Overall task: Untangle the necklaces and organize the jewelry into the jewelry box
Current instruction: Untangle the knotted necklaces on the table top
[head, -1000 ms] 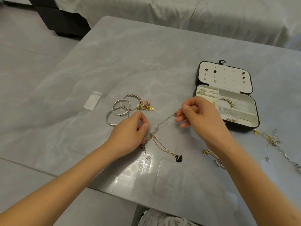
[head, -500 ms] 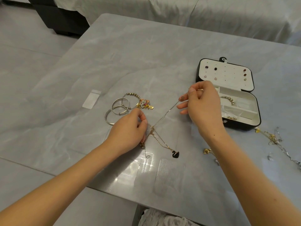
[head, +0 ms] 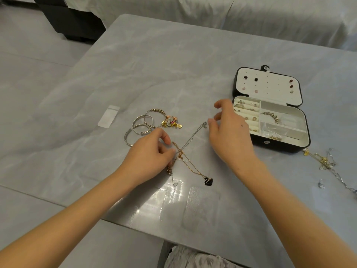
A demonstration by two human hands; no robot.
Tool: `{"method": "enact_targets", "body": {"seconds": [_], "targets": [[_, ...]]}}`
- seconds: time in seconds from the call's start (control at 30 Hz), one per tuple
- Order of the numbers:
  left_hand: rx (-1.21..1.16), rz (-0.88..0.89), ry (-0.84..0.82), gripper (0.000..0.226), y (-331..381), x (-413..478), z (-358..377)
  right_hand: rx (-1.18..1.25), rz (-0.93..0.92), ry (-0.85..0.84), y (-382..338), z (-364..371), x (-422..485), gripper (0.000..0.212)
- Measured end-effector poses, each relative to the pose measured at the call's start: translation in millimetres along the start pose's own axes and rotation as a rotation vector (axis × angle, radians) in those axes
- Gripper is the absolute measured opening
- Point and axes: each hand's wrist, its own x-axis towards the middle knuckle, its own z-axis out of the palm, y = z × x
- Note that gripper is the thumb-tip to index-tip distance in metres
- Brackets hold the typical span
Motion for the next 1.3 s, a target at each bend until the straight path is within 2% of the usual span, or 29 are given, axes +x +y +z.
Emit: {"method": "enact_targets", "body": {"seconds": [0.1, 0.23, 0.3, 0.4, 0.67, 0.83, 1.0, 1.17, 1.3], "targets": [[0.09, 0.034, 0.027, 0.012, -3, -4, -3, -0.244, -0.146, -0.093, 3, -7, -29, 0.024], [0.27, 0.162, 0.15, 0.011, -7, -13, 0, -0.318, -0.169, -0.357, 9, -6, -55, 0.029], [0.298, 0.256, 0.22, 0.011, -12, -16, 3, -0.352, -0.177, -0.373, 11, -7, -61, 0.029], [0.346, 0.354, 0.241, 0.016, -19, -19, 8, -0.342, -0.161, -0.373, 15, -6, -64, 0.022], [0.402, 0.283, 0.044, 0.048, -24, -25, -11, -0.356, -0.118, -0.444, 17, -17, -73, 0.02], [0.432, 0.299, 0.011, 0.048, -27, -30, -15, -0.368, -0.106, -0.473, 17, -21, -77, 0.021], [0.468, 0.312, -0.026, 0.056, -29, -33, -19, -0.396, -0.114, -0.582, 16, -24, -80, 0.021], [0.454, 0.343, -0.004, 0.05, -28, -34, -19, -0.346, -0.094, -0.677, 7, -32, -70, 0.018], [0.388, 0.313, 0.084, 0.028, -23, -30, -8, -0.219, -0.083, -0.478, -3, -19, -55, 0.01]]}}
